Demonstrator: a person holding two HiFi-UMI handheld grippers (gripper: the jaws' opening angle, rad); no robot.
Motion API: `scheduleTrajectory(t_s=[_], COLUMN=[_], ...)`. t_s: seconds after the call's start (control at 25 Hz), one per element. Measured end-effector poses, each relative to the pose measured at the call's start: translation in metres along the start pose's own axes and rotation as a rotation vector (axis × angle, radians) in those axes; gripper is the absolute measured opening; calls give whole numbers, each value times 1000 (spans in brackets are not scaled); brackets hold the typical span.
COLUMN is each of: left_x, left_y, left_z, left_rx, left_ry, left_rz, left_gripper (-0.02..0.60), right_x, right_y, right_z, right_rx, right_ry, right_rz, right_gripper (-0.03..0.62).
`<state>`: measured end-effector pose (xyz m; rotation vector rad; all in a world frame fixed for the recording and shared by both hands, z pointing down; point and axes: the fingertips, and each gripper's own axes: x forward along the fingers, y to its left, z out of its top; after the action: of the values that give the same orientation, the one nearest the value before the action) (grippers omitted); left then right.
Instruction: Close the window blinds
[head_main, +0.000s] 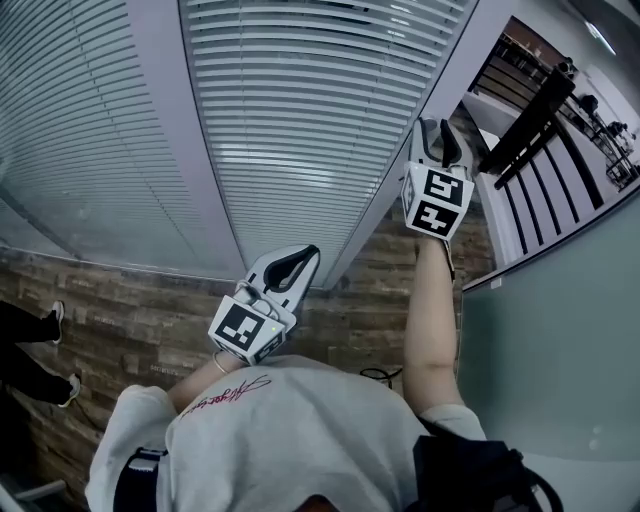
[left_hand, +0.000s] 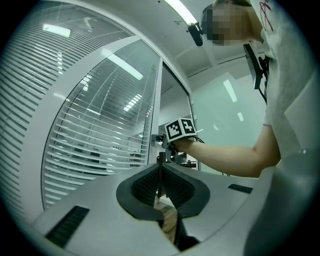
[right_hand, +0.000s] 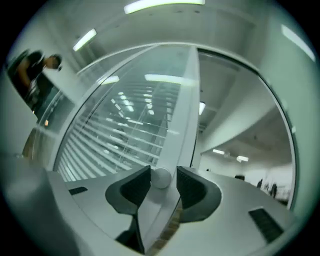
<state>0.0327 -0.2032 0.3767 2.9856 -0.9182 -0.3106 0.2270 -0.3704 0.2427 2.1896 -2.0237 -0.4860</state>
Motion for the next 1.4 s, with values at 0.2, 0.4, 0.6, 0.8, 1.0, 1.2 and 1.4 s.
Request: scheduleTrajectory(t_s=[0.2, 0.4, 0.6, 0.8, 1.0, 1.2, 1.4], left_x=[5, 6, 7, 8, 2, 5, 5], left_y=[-1, -3, -5, -5, 1, 2, 2], left_z=[5, 1, 4, 7, 2, 6, 5], left_rx=[-21, -9, 0, -18, 1, -5, -15], left_ry=[13, 8, 4, 14, -9, -3, 3], left_rz=[-1, -18, -17, -8, 9, 18, 17], left_gripper=[20, 20, 20, 20, 20, 20, 20], right_x=[-6, 0, 4, 8, 4, 6, 6], right_y=[15, 10, 7, 16, 18, 17, 14], right_z=[8, -10, -13, -9, -14, -11, -7], right_rx=[-644, -949, -1064, -1170, -1159, -1223, -957], right_ry=[10, 86, 79, 105, 109, 89, 91], right_rz=[37, 101, 100, 117, 128, 143, 65], right_gripper=[150, 150, 149, 135, 133, 133, 133])
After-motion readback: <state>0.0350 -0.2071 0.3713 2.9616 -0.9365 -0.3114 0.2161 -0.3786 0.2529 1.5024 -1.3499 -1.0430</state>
